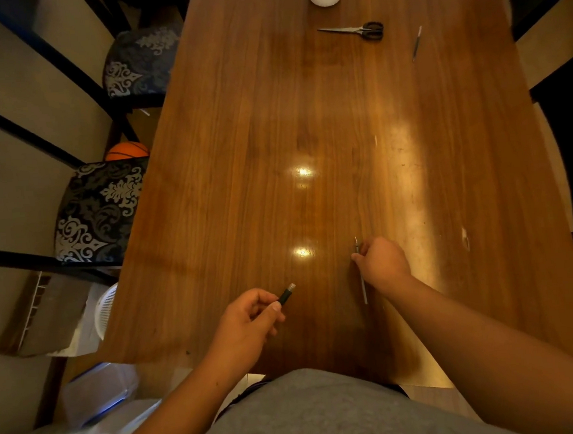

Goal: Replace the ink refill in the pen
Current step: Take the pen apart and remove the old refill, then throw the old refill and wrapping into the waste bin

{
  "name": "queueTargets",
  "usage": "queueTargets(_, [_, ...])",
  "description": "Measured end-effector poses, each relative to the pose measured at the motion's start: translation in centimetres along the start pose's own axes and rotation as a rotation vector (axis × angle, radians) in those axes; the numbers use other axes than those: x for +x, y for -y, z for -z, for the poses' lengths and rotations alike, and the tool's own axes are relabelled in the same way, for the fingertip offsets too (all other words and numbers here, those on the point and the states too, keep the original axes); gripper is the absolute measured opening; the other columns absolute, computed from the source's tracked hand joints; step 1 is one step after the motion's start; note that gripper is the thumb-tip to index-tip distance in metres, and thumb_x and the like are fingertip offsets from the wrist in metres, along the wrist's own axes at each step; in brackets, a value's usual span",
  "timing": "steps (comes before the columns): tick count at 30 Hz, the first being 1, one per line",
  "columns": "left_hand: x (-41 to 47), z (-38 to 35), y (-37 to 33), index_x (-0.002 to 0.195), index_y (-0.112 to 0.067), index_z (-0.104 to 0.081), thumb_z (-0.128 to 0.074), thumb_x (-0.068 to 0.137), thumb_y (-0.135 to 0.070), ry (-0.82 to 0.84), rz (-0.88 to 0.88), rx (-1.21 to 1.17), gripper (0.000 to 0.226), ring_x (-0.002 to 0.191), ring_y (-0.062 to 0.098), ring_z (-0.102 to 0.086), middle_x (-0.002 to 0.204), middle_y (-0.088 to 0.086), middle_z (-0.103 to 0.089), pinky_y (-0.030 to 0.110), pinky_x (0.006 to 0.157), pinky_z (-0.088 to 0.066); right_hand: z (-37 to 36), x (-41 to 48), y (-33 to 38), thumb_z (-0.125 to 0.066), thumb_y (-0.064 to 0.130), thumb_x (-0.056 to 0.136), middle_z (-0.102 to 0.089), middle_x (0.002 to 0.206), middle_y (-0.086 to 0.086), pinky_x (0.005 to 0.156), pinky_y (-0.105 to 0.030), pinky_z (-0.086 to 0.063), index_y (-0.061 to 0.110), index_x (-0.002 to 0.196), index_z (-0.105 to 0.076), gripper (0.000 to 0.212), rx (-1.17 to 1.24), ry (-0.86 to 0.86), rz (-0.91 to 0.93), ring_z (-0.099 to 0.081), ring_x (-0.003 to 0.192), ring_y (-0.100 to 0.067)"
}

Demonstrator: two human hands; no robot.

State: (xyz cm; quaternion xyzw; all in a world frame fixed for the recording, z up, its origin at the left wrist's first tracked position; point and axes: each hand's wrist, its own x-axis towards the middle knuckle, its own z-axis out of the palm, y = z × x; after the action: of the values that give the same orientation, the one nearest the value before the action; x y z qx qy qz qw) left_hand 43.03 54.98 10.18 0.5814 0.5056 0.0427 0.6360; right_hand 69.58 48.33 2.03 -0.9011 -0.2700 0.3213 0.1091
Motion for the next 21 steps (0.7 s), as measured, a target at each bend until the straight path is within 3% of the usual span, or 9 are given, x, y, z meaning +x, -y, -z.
queueTargets(3, [0.3,0.1,0.1,0.097,-0.028,-0.063,-0.051,0.097,-0.021,-0.009,-0.02,0.005,0.013,0.053,0.002,-0.056,0.068,-0.005,-0.068,0.016,0.049,-0.047,0.2,0.1,0.1,-0.066,0.034,0.087,-0.064,0.063,-0.001,0.05,-0.032,-0.055,0.019,0.069,-0.062,0.024,-0.009,0.019,-0.002,-0.063,0.055,-0.016])
queueTargets(6, [0.9,-0.1,0.5,0.102,-0.028,-0.061,-0.048,0.098,-0.019,-0.029,0.039,-0.006,0.016,0.055,0.002,-0.055,0.07,-0.003,-0.065,0.019,0.053,-0.045,0.6,-0.2,-0.1,-0.064,0.04,0.087,-0.063,0.064,0.002,0.043,-0.025,-0.044,0.022,0.073,-0.061,0.023,0.001,0.016,0.017,-0.061,0.056,-0.013])
queueTargets(9, [1.5,-0.6,0.8,0.102,-0.025,-0.057,-0.047,0.097,-0.008,-0.031,0.099,-0.043,0.021,0.068,0.012,-0.063,0.082,0.003,-0.066,0.027,0.062,-0.052,1.4,-1.5,-1.0,-0.06,0.047,0.087,-0.061,0.065,0.004,0.041,-0.022,-0.035,0.023,0.077,-0.062,0.026,0.011,-0.095,0.057,-0.055,0.055,-0.01])
queueTargets(11, [1.9,-1.1,0.9,0.095,-0.027,-0.055,-0.047,0.097,-0.004,-0.027,0.124,-0.034,0.024,0.075,0.019,-0.068,0.087,0.008,-0.066,0.029,0.066,-0.055,2.3,-3.1,-2.5,-0.058,0.048,0.087,-0.059,0.065,0.009,0.041,-0.021,-0.036,0.027,0.081,-0.059,0.022,0.019,-0.187,0.119,-0.054,0.055,-0.007])
queueTargets(15, [3.4,-2.7,1.1,0.092,-0.019,-0.058,-0.049,0.098,-0.018,-0.015,0.126,0.134,0.011,0.07,0.016,-0.07,0.083,0.008,-0.069,0.03,0.063,-0.057,3.3,-6.6,-7.4,-0.056,0.051,0.086,-0.066,0.089,0.005,0.065,-0.034,-0.054,0.026,0.103,-0.063,0.031,-0.021,-0.316,0.143,-0.061,0.083,-0.016])
queueTargets(18, [4.6,-4.3,1.0,0.089,-0.022,-0.054,-0.045,0.099,-0.029,0.001,0.081,0.307,0.015,0.068,0.017,-0.069,0.078,0.005,-0.07,0.034,0.062,-0.055,3.3,-9.2,-11.5,-0.053,0.057,0.084,-0.062,0.117,0.0,0.085,-0.039,-0.054,0.025,0.122,-0.057,0.05,-0.092,-0.264,0.055,-0.057,0.105,-0.02])
queueTargets(21, [5.9,-5.7,0.9,0.089,-0.023,-0.054,-0.042,0.099,-0.036,0.016,0.023,0.537,0.02,0.071,0.02,-0.068,0.077,0.003,-0.068,0.04,0.064,-0.057,2.5,-11.2,-14.6,-0.056,0.059,0.084,-0.04,0.149,-0.004,0.105,-0.044,-0.044,0.027,0.142,-0.04,0.069,-0.147,-0.114,-0.058,-0.039,0.134,-0.026])
